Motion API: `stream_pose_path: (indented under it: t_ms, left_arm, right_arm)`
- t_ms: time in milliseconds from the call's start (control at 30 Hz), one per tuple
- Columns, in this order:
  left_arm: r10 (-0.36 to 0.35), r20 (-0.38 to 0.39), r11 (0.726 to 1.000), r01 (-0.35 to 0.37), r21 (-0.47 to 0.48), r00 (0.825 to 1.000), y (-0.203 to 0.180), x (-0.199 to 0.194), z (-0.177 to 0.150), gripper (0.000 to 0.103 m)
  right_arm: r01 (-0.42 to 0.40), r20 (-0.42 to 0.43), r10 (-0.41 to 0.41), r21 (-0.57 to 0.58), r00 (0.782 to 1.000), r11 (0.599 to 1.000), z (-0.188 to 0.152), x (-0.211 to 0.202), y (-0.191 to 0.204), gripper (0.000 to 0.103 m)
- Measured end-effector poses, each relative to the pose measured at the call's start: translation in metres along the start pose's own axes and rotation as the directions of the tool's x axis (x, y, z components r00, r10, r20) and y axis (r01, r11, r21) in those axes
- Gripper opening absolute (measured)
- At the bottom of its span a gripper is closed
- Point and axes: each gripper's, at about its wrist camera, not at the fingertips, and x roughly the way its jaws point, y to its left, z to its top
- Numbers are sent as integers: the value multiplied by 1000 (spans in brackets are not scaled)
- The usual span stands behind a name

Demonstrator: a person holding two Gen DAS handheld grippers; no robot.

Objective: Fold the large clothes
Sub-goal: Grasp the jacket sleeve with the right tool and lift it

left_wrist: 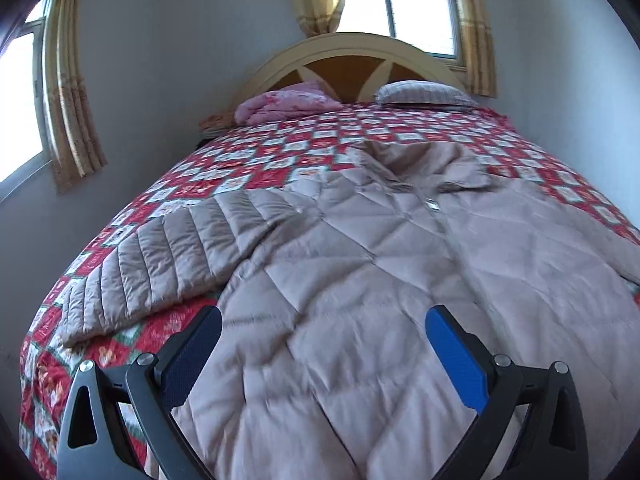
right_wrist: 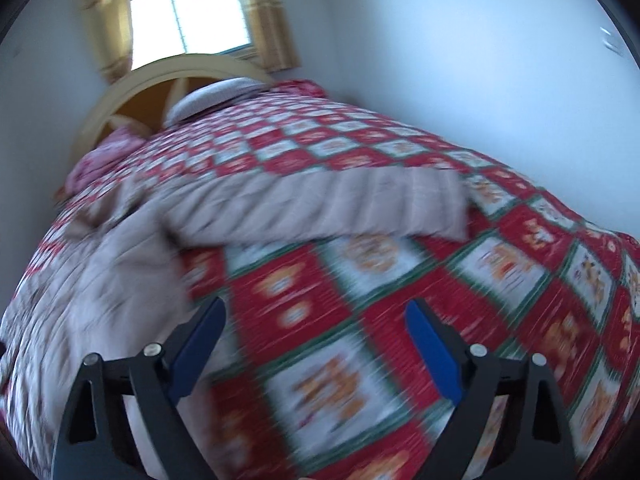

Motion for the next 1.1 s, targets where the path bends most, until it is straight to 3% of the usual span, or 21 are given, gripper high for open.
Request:
stream_pose_path:
  t_ms: [167,400,467,533,600,633,700,767,933,1100]
  left_arm:
    - [52,-61,998,-53,-17,997,10,50,9,102]
    - [38,-206,997,-51,-57,978,12,96,-9,102]
    - [31,-222,997,-45,-55,974,11,102,-14,102]
    - [25,-237,998,-39,-54,971,9,107,-16,102]
    - [17,-249,998,-32,-55,968,6,111,-18,102]
    - [14,-251,998,-30,-58,968,5,112,-19,102]
    - [9,-255,998,-25,-60,967,4,113,-20,102]
    - [-3,-258,997,-16,-71,966,6,114,-20,102]
    - [-29,-259,996,4,-94,965,12,114,-22,102]
    - [-41,-256,994,14,-106,966,14,112,-23,102]
  right_arm:
    - [132,-15,-131,98,991,986,44,34,-59,88]
    - [213,-119,-193,191,974,958,76,88,-106,80]
    - [219,-149,-194,173,970,960,78,104,-105,71]
    - [231,-183,-203,150,962,961,76,118,-106,69]
    - [253,-164,-233,110,958,961,77,123,-101,63]
    - [254,-156,-240,76,958,964,78,125,-97,57]
    - [244,-150,-243,-7,959,970,78,127,-84,30]
    - [231,-152,-238,-63,959,971,80,127,-73,16]
    - [246,-99,-256,-99,962,964,104,111,-54,12]
    - [262,64,-255,-182,965,948,142,67,-8,11]
